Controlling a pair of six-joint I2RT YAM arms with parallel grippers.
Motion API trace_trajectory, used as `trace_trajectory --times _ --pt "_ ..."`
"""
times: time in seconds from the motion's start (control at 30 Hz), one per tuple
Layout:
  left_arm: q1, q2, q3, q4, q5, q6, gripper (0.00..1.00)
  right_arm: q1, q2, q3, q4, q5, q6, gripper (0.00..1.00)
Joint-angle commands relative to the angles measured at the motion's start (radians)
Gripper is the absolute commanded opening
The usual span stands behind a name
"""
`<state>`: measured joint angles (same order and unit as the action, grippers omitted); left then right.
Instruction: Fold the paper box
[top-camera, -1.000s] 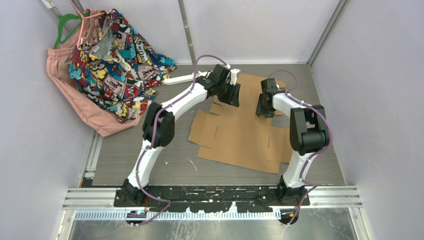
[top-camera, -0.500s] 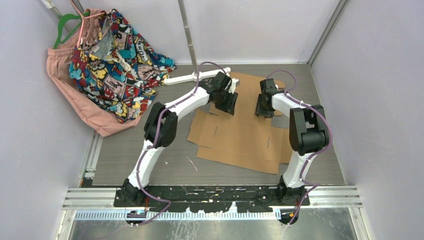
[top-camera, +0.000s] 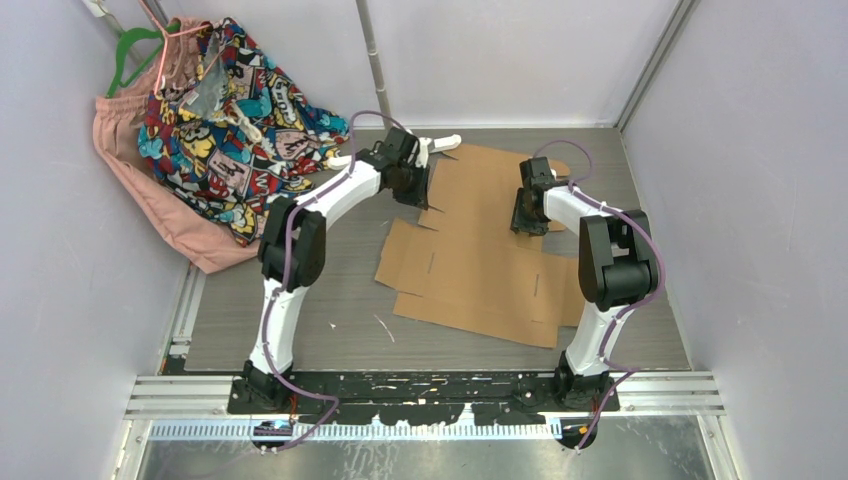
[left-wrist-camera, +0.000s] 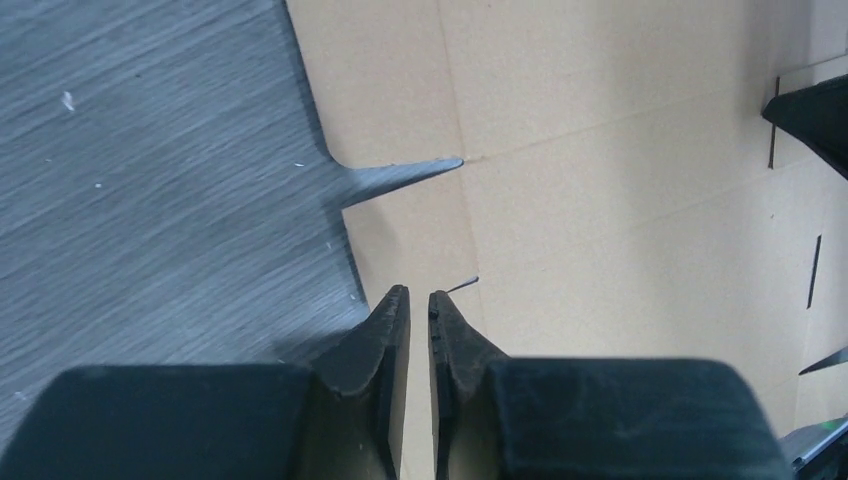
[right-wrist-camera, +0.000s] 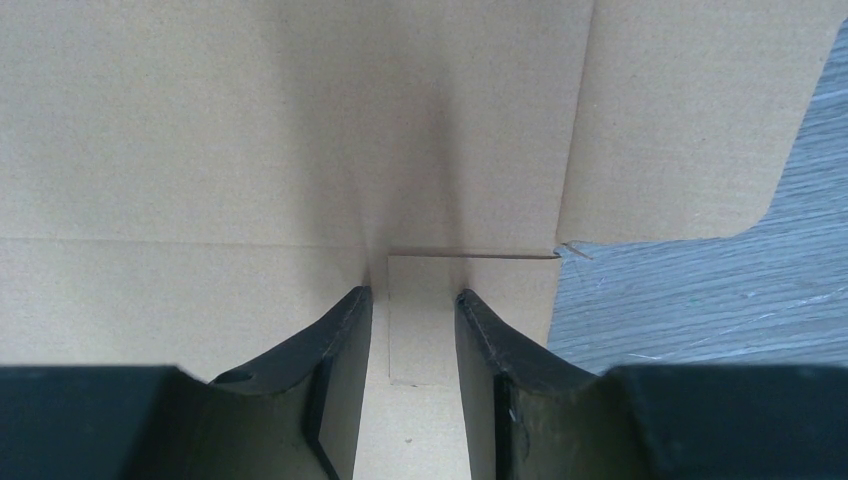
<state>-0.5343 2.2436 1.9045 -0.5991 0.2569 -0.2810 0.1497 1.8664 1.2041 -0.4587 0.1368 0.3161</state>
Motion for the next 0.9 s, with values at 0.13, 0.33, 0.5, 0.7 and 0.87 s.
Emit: trace_trajectory --times 0.13,0.33,0.5,0.7,0.87 --pt "0.073 -0.040 0.003 0.055 0.053 -0.019 0.00 0.017 0.019 -0.024 -0.065 -0.037 0.012 0.42" --pt "0.117 -0.027 -0.030 0.074 0.076 -0.040 0.00 0.017 0.019 -0.021 -0.066 -0.040 0.009 0.42" --pt "0.122 0.020 -0.005 0.044 0.071 -0.036 0.00 0.017 0.022 -0.019 -0.064 -0.045 0.012 0.42" --pt "0.121 0.073 -0.002 0.060 0.105 -0.047 0.01 0.017 0.020 -0.018 -0.065 -0.048 0.014 0.42" --pt "0.117 0.105 0.007 0.062 0.114 -0.050 0.13 0.016 0.019 -0.009 -0.072 -0.046 0.014 0.42"
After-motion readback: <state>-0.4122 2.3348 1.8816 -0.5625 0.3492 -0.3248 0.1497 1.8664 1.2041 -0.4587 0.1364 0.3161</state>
